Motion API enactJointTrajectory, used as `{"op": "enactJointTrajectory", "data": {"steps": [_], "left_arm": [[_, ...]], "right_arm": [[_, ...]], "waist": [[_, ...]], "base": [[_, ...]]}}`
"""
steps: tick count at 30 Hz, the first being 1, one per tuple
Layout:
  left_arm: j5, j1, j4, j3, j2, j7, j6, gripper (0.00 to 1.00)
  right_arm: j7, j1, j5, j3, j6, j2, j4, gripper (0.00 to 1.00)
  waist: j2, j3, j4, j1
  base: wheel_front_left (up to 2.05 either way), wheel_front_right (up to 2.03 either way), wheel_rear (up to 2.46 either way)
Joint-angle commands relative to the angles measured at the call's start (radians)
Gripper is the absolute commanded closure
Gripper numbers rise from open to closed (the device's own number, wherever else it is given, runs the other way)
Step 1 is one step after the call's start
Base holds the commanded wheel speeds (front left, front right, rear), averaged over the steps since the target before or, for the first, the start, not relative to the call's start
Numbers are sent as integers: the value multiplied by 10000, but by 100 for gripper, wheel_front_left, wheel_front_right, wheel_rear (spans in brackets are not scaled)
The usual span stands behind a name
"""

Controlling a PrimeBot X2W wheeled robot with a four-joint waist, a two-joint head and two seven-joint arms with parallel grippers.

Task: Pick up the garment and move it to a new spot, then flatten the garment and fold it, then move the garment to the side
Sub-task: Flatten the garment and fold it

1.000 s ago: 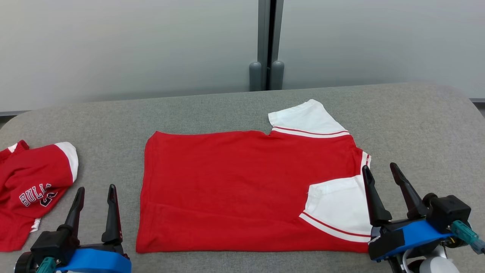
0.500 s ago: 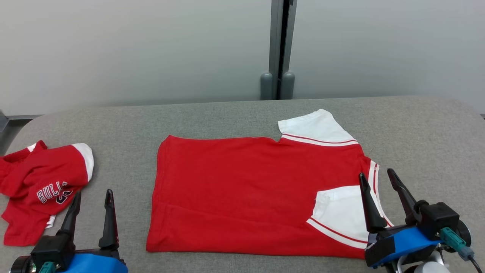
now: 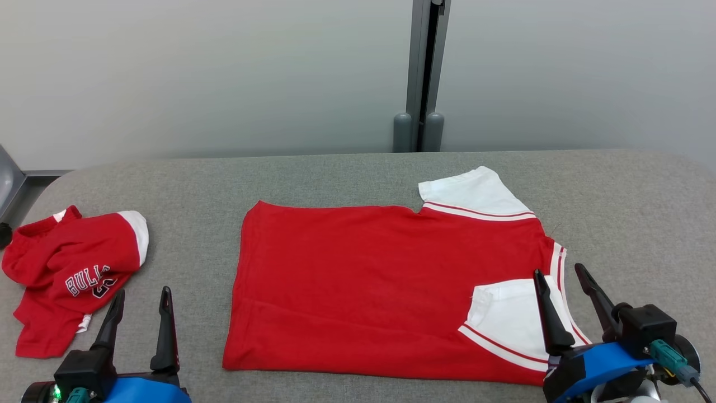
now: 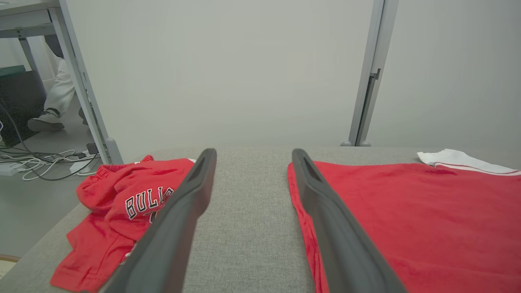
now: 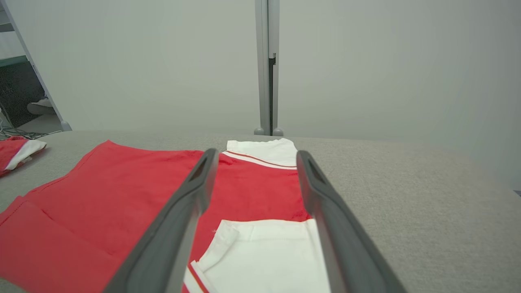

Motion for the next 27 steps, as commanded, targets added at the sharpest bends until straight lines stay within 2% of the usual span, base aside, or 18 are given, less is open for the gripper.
{"op": "enactJointTrajectory", "data": {"steps": [1,10,14,20,27], "left_arm": [[-11,83,17,7,15,5,68,0],[-89,27,67,-94,39,23,74,0],[-232,-539,191,-64,69,114,-16,0],[-295,-2322,568,-247,473,479,-468,0],[-543,-5108,1418,-619,1180,1250,-916,0]], "right_arm": [[45,125,-52,-46,1,4,-41,0],[138,130,-25,-111,1,3,1,0],[135,-283,-36,-219,1,2,238,0],[206,-1988,-637,-183,1,-4,680,0],[467,-4969,-1143,40,1,-239,1833,0]], "waist": [[-1,-5,-12,0],[-1,9,-33,0],[-1,144,-21,0],[-1,853,-95,0],[-1,2255,-308,0]], "base": [[0,0,0],[0,0,0],[0,0,0],[0,0,0],[0,0,0]]}}
